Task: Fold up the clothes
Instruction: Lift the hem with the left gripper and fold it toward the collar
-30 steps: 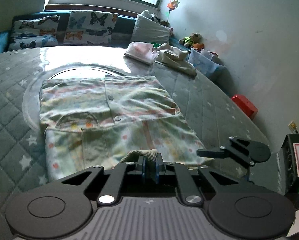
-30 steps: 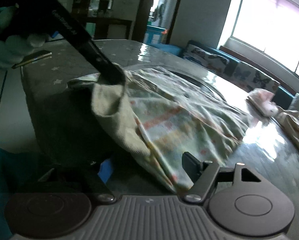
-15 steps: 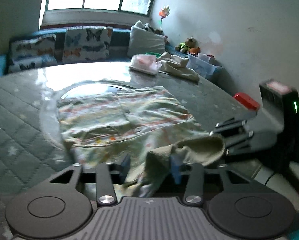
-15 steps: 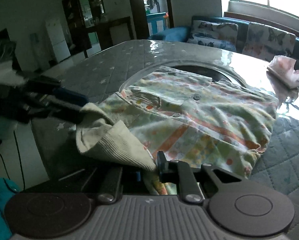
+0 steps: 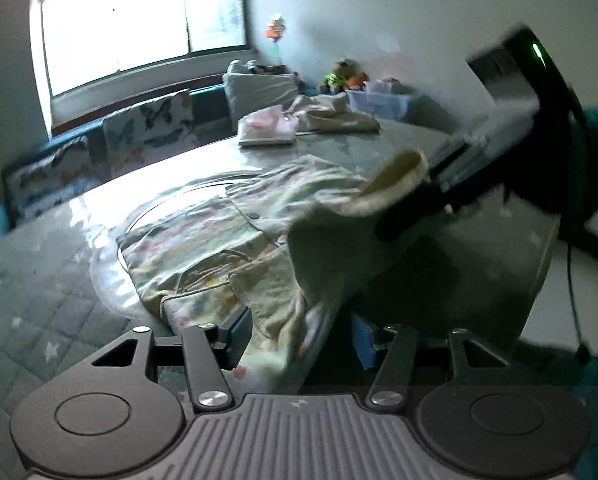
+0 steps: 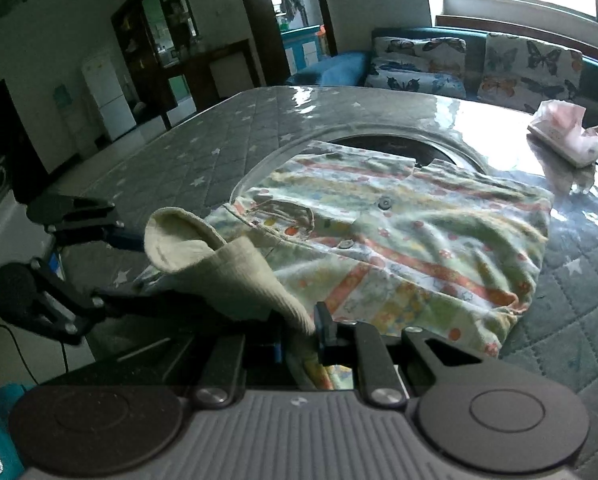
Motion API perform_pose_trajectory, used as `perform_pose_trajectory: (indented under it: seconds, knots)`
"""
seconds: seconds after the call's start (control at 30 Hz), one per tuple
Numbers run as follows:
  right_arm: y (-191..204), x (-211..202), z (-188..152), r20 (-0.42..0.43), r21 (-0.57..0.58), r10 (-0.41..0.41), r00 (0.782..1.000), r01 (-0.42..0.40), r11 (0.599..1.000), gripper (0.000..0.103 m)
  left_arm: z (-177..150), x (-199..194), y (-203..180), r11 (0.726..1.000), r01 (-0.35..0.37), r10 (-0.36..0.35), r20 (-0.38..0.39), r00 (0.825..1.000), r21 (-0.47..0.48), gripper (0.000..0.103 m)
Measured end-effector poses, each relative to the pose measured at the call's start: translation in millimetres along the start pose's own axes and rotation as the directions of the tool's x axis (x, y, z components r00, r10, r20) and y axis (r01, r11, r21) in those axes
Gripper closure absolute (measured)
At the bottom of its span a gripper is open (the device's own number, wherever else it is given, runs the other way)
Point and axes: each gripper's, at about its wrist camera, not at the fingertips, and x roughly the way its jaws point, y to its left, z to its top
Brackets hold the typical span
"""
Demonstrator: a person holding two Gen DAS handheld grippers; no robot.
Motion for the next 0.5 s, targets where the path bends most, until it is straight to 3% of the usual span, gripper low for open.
perform_pose_trajectory:
  seconds: [0.27, 0.37, 0.5]
  knots:
    - [1, 0, -1, 0.004, -0.006, -0.009, 1.000, 0.009, 1.000, 0.089, -3, 12, -4, 0.993, -0.022, 0.019, 0.022, 1.000, 0.116, 0.049]
    - [3, 0, -4, 0.005, -0.015, -0.020, 1.000, 0.020, 1.000, 0.089, -6, 20, -2, 0.991, -0.002, 0.002, 0.004, 1.000, 0.131, 0.073]
    - [8, 1, -13, 0.002, -0.050, -0.042, 0.999, 0.042, 0.998, 0.088, -10, 20, 2, 0.994, 0.006, -0.007, 0.006, 1.000, 0.113, 0.089]
